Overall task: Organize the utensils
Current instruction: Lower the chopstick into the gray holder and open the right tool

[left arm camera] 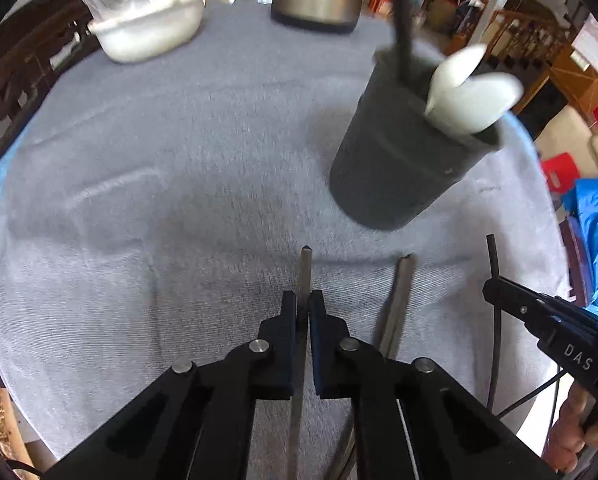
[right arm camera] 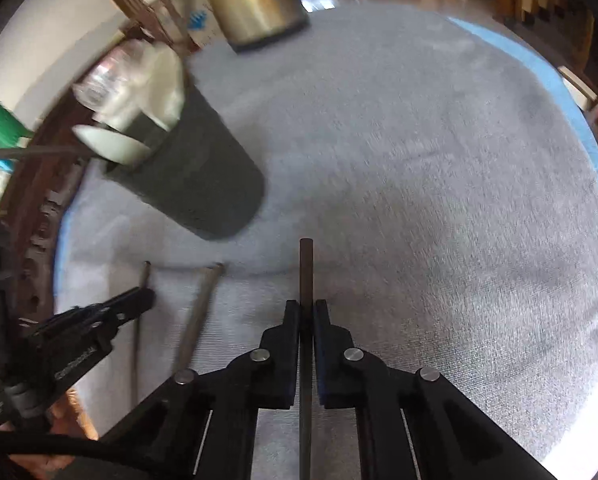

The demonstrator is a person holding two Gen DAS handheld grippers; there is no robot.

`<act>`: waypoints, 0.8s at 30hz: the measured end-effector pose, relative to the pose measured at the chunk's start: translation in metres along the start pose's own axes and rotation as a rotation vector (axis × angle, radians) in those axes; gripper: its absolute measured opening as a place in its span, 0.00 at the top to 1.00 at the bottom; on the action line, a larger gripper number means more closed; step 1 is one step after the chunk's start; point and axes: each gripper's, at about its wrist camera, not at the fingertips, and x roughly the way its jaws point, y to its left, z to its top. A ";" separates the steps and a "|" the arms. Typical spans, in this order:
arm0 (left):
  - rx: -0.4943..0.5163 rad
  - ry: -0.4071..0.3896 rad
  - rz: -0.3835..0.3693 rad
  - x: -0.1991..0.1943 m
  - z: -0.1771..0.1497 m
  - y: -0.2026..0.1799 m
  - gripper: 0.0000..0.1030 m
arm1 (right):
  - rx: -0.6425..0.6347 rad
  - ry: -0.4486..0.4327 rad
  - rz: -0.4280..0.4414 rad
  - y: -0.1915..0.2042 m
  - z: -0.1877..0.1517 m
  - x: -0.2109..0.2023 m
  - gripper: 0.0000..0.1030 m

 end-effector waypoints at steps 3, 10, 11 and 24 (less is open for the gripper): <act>0.001 -0.079 -0.009 -0.037 -0.008 0.000 0.94 | -0.027 -0.097 0.060 0.002 0.000 -0.025 0.93; 0.001 -0.282 -0.040 -0.109 -0.005 -0.013 0.95 | -0.038 -0.370 0.200 0.011 0.005 -0.091 0.93; 0.003 -0.317 -0.050 -0.123 -0.005 -0.012 0.95 | -0.035 -0.403 0.212 0.013 0.004 -0.103 0.93; 0.036 -0.551 -0.081 -0.203 0.030 -0.029 0.95 | -0.033 -0.750 0.235 0.044 0.024 -0.197 0.93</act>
